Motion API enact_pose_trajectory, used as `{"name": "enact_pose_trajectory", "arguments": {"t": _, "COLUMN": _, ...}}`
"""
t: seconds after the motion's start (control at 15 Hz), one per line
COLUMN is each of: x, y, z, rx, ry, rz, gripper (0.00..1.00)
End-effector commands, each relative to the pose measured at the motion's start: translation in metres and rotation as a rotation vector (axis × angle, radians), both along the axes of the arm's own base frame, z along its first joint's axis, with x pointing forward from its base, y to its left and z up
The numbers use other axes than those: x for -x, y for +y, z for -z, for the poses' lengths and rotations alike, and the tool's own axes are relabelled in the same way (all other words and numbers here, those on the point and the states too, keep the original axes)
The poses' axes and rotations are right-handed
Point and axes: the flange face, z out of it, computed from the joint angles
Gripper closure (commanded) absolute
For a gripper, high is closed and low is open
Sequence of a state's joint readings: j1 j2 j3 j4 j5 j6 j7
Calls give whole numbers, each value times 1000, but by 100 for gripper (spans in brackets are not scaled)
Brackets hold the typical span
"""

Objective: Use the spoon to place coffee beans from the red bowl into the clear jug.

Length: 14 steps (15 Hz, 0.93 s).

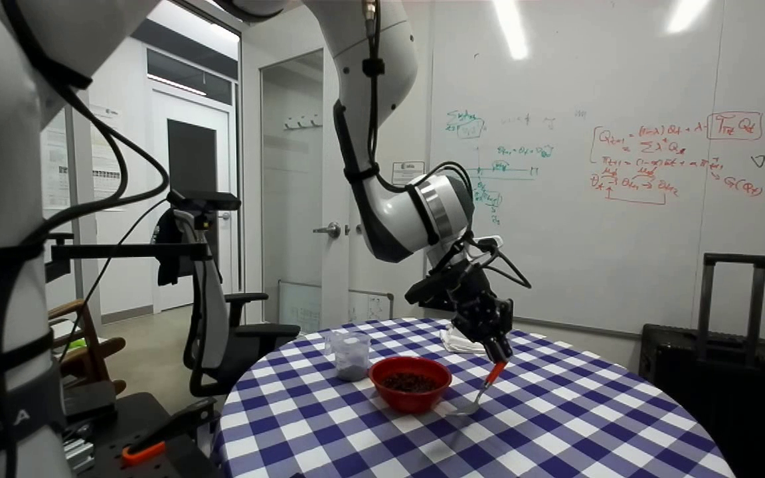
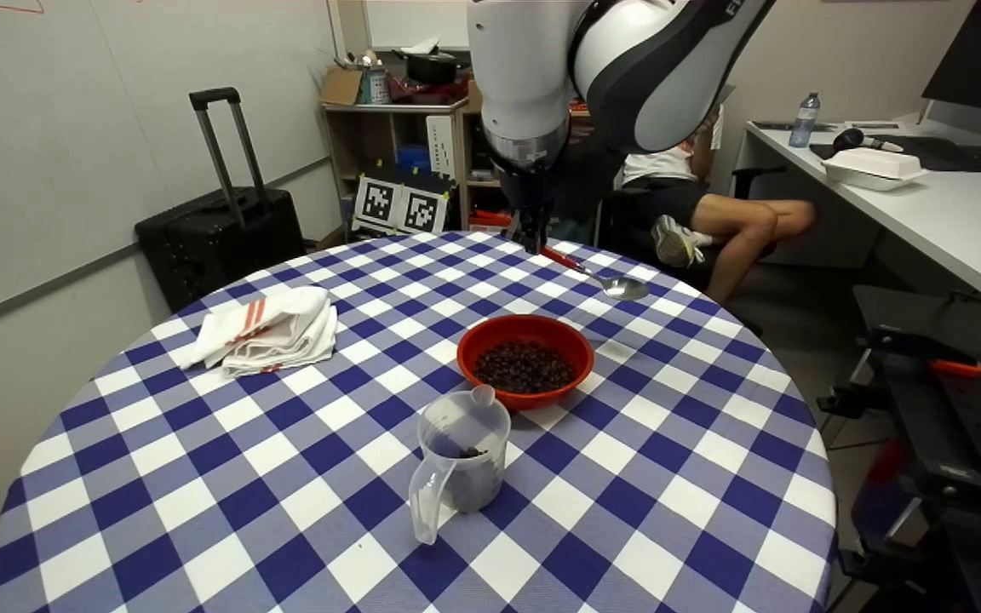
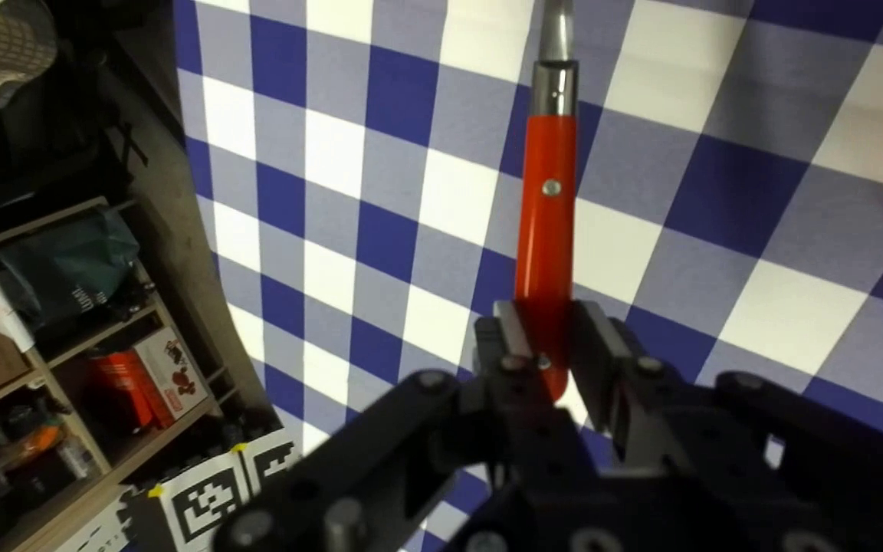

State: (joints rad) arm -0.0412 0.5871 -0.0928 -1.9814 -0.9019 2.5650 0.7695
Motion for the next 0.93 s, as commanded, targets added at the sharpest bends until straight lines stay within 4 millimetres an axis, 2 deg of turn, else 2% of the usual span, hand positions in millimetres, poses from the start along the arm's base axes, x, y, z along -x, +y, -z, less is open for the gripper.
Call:
{"name": "enact_pose_trajectory", "arguments": {"t": 0.0, "x": -16, "y": 3, "z": 16, "rx": -68, "ry": 67, "rz": -49, "gripper": 95}}
{"name": "enact_pose_trajectory", "arguments": {"t": 0.4, "x": -22, "y": 10, "z": 50, "rx": -117, "ry": 160, "rz": -83, "gripper": 95}}
{"name": "enact_pose_trajectory", "arguments": {"t": 0.87, "x": -31, "y": -4, "z": 79, "rx": -132, "ry": 193, "rz": -56, "gripper": 95}}
